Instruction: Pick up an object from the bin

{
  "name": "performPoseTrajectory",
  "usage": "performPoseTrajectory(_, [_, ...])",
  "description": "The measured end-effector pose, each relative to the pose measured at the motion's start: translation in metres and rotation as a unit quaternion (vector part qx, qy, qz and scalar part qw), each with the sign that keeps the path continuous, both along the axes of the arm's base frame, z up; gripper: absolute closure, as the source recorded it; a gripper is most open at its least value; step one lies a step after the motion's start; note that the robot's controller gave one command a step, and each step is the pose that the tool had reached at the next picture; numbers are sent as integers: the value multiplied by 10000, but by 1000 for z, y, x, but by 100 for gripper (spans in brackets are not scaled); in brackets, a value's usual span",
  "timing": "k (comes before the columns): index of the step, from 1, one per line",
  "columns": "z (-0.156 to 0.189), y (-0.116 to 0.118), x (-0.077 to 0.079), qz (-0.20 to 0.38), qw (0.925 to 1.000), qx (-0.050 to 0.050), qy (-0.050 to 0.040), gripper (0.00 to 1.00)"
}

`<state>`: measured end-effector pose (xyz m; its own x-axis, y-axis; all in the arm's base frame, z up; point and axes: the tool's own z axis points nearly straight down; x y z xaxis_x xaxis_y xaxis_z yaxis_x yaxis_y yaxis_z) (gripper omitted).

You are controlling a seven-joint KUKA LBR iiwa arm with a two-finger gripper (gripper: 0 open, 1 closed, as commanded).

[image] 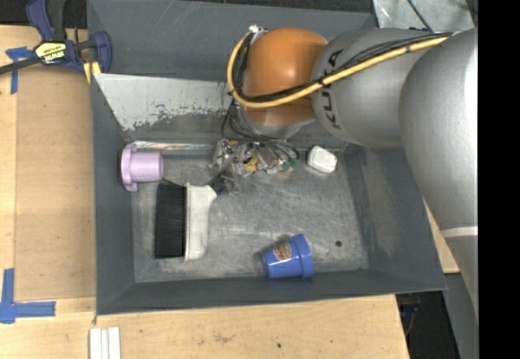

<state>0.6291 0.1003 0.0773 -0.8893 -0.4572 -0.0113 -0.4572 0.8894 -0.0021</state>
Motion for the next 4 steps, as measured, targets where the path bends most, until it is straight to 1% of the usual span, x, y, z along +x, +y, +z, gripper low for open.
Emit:
performPoseTrajectory(1, [0, 0, 0, -3, 10000, 0, 1, 100])
performPoseTrajectory(2, [51, 3, -2, 118, 9999, -15, 51, 100])
performPoseTrajectory(3, [43, -1, 2, 137, 9999, -5, -9, 100])
performPoseTrajectory(4, [80, 3, -8, 588, 9982, -18, 72, 100])
